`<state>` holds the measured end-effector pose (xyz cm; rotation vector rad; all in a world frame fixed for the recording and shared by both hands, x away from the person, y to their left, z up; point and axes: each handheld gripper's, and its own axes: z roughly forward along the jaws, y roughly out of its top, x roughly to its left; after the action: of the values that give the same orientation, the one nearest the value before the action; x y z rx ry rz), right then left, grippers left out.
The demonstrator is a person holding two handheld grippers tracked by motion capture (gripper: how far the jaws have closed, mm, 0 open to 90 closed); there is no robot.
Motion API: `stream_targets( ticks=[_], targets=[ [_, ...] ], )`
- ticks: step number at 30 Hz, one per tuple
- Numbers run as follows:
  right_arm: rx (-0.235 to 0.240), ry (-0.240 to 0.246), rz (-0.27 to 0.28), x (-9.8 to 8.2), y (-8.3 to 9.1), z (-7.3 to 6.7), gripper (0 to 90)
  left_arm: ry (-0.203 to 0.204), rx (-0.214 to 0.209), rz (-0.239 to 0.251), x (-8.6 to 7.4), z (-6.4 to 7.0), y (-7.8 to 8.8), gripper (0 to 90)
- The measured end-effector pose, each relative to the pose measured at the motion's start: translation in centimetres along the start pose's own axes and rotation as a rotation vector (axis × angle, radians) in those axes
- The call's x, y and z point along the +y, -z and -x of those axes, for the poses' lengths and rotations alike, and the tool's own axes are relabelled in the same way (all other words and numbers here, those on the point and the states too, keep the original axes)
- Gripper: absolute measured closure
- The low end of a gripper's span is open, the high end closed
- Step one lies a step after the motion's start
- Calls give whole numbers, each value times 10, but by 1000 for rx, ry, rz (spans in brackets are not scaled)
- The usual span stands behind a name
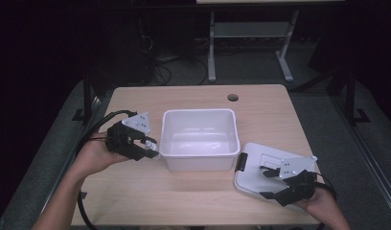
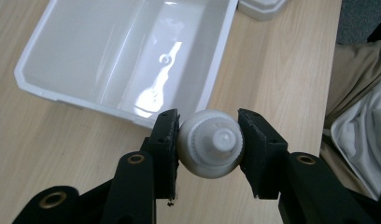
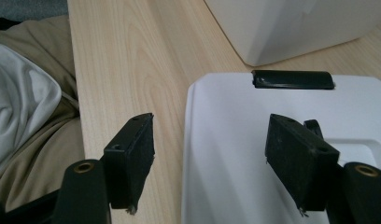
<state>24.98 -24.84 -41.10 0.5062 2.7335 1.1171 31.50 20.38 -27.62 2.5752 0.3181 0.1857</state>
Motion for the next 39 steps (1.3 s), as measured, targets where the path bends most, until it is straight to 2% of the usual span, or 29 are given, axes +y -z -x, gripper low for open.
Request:
stream_targets(
  ticks=[2,13,23,39],
  targets=[
    [-3,11,3,-1,1,1,320,-5,-1,-5,4,-2,-1,600],
    [-17,2,9,-3,7,3,305,2,-2,-2,19,-17,-11,600],
    [-24,-15,16,-5,12,2,299,-11,-6,-33,34,-24,-24,600],
    [-26,-20,18,-7,13,3,296,-17,-24,-48,39,-29,-39,600]
  ],
)
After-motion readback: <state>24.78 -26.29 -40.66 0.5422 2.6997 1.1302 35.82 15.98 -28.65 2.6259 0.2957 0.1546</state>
